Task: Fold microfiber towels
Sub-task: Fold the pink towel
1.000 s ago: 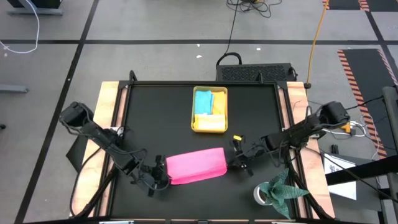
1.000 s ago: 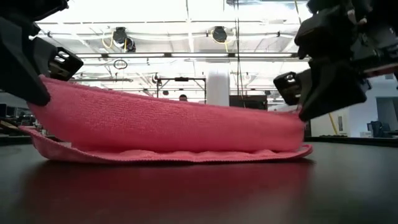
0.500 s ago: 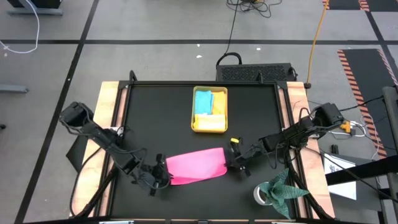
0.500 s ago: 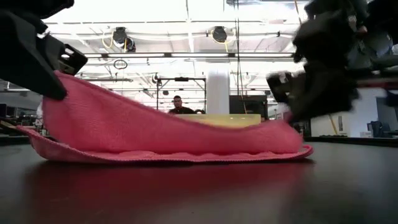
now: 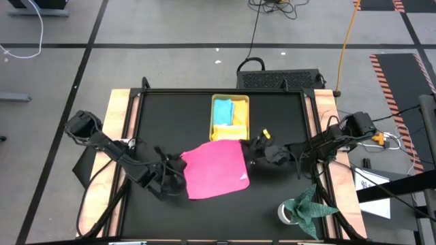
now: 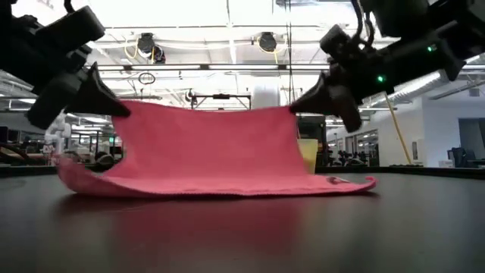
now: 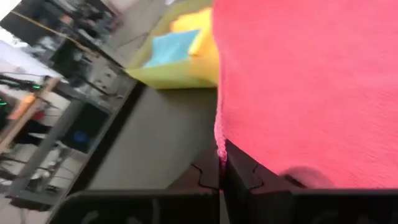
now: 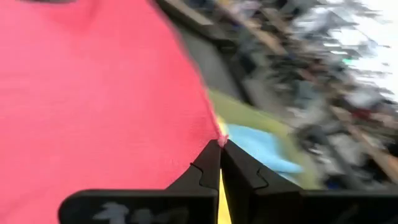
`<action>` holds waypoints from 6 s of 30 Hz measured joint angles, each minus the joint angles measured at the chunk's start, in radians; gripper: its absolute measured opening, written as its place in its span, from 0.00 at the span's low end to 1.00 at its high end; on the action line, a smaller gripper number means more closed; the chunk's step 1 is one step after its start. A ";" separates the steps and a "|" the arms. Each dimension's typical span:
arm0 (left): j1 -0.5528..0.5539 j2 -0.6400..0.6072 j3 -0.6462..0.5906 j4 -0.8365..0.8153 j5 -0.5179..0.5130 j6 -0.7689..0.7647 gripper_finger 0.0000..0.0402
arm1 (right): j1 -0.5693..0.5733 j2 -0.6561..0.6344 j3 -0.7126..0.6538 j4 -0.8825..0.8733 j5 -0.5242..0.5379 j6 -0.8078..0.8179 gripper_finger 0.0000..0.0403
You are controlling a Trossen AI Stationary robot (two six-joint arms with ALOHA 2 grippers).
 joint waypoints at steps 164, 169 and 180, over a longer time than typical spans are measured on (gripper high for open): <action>0.144 0.099 0.052 0.394 0.775 -0.010 0.24 | 0.042 0.164 0.118 -0.277 -0.935 0.530 0.00; 0.091 0.170 0.050 0.436 0.831 -0.167 0.24 | 0.080 0.164 0.118 -0.356 -0.696 0.537 0.00; -0.200 0.231 0.083 0.849 0.468 -0.276 0.24 | 0.092 0.014 0.118 -0.354 -0.403 0.624 0.00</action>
